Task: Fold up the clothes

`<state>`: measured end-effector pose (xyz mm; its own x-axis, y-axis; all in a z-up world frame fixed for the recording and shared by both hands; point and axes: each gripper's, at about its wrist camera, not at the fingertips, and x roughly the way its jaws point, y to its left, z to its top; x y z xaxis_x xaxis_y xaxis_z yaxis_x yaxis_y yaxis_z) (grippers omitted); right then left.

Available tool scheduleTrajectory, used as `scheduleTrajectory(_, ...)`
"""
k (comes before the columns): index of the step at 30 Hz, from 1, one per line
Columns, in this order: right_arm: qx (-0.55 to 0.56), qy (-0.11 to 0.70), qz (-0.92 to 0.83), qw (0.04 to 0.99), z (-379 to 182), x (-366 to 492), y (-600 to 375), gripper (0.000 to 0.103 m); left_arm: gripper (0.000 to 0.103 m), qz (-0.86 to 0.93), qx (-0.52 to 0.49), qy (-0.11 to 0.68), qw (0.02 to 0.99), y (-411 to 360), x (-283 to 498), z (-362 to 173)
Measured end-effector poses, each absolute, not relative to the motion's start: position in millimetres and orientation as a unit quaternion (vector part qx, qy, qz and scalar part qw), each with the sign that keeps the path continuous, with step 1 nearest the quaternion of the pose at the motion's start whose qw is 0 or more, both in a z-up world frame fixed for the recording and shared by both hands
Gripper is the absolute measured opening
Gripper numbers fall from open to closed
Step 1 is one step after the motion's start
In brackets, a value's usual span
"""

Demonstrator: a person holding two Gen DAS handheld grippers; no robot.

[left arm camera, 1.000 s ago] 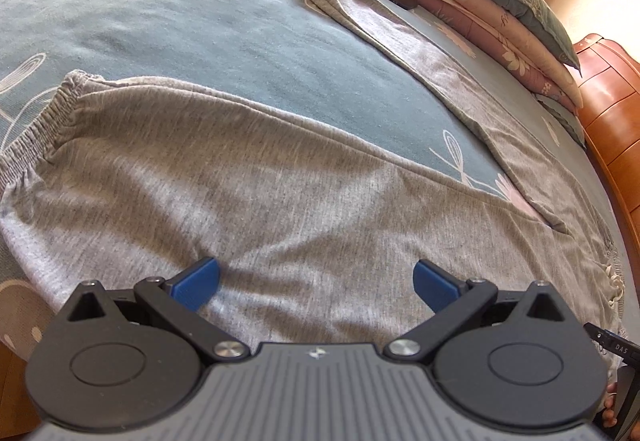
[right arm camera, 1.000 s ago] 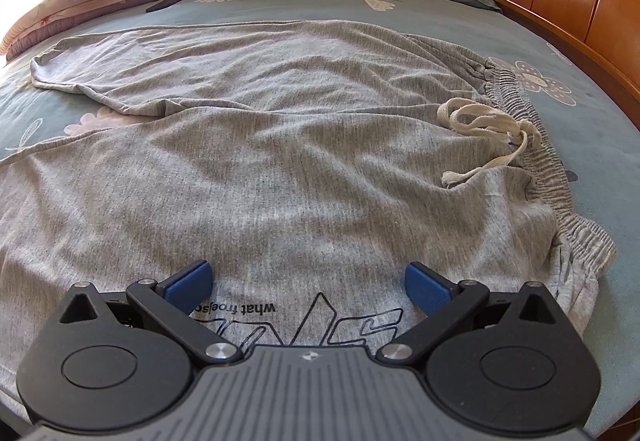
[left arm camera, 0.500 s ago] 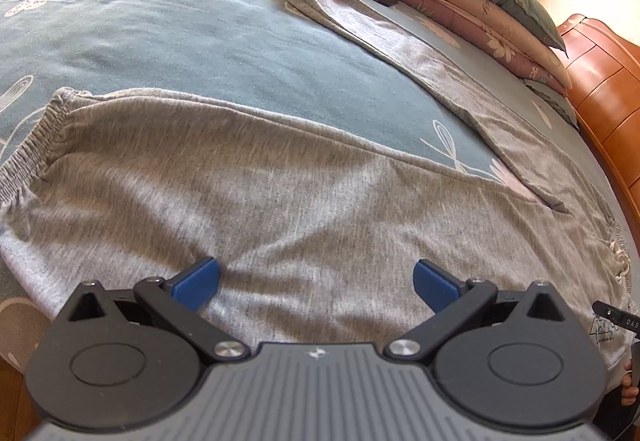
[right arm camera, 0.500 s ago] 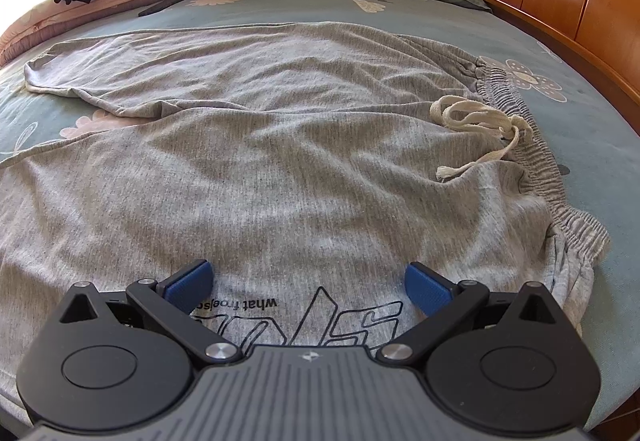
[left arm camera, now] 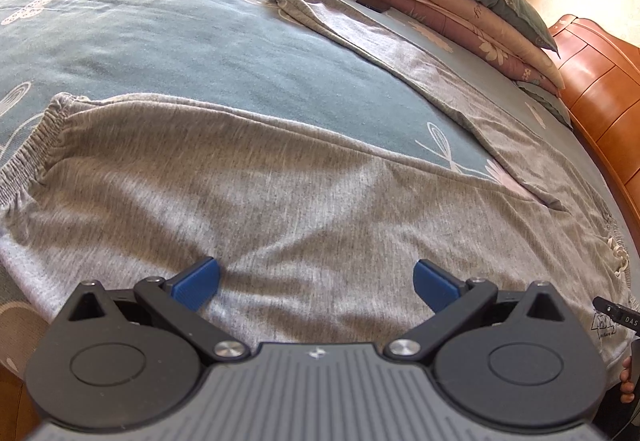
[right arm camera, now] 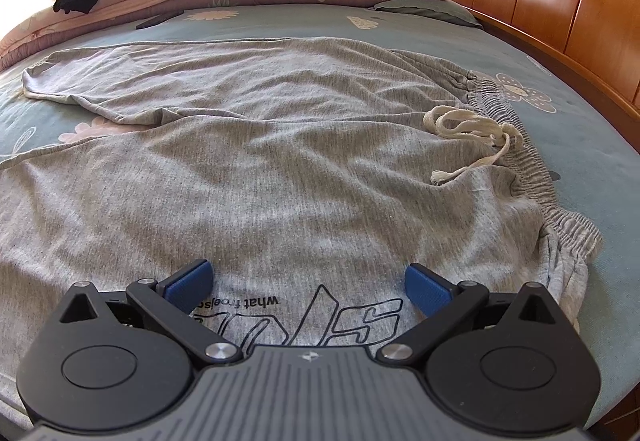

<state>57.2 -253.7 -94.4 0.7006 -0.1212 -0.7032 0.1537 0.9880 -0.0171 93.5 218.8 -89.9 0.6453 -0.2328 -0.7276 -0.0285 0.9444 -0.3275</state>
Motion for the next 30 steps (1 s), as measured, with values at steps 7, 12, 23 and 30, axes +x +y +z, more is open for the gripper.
scheduleTrajectory(7, 0.021, 0.411, -0.069, 0.909, -81, 70, -252, 0.103, 0.102, -0.052, -0.161, 0.406, 0.898, 218, 90, -91)
scheduleTrajectory(12, 0.033, 0.361, 0.055, 0.93, -26, 87, -238, 0.103, 0.102, -0.044, -0.183, 0.394, 0.9, 221, 87, -93)
scheduleTrajectory(23, 0.126, 0.363, 0.361, 0.849, 25, 257, -147, 0.103, 0.102, -0.036, -0.204, 0.373, 0.904, 224, 83, -95)
scheduleTrajectory(30, 0.173, 0.454, 0.366, 0.794, -36, 350, -94, 0.103, 0.102, -0.036, -0.23, 0.364, 0.902, 231, 85, -97)
